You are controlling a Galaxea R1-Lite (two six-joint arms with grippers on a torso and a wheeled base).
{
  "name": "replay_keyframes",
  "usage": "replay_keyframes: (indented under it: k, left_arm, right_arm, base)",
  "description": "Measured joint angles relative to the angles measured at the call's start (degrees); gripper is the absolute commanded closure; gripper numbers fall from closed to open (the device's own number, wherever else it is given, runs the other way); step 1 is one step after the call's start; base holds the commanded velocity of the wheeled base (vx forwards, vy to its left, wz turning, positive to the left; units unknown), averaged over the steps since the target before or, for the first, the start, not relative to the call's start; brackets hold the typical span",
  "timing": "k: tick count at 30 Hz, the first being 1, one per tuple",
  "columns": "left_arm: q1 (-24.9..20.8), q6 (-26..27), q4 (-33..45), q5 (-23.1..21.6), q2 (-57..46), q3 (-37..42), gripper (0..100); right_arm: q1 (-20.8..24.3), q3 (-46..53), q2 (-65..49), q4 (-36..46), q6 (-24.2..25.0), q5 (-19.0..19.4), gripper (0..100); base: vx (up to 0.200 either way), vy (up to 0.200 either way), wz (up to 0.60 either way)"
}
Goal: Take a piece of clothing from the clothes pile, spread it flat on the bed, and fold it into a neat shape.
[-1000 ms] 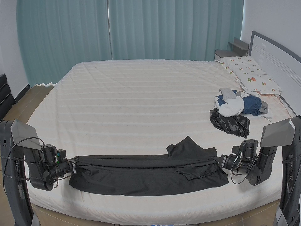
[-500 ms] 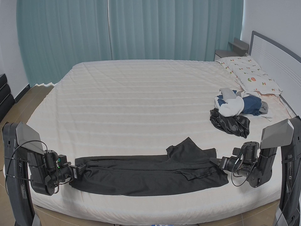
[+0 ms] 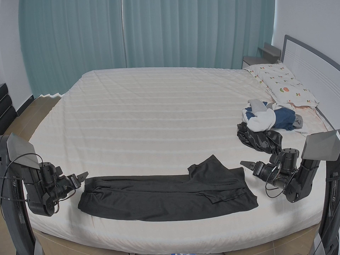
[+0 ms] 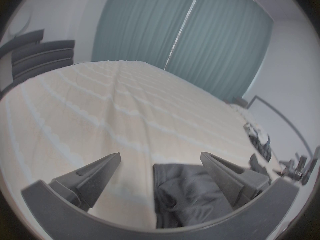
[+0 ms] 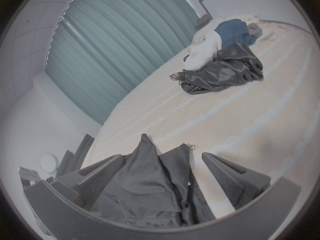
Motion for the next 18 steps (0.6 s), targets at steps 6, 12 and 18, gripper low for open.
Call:
replay_keyframes:
  k: [6, 12, 18]
  left_arm:
    - [-1.27, -9.45, 9.78, -0.11, -2.84, -6.80, 0]
    - [-3.17, -13.20, 29.37, -0.22, -3.91, -16.32, 0]
    - [-4.27, -15.01, 43.67, 0.13, -4.10, -25.55, 0]
  right_arm:
    - [0.35, -6.53, -0.20, 8.44, 6.95, 2.00, 0]
    - [0.30, -12.54, 0.57, 14.37, 10.03, 4.46, 0]
    - [0.28, -17.53, 2.72, 18.77, 11.98, 5.85, 0]
  base:
    - [0.000, 0.000, 0.00]
    - [0.000, 0.000, 0.00]
    - [0.000, 0.000, 0.00]
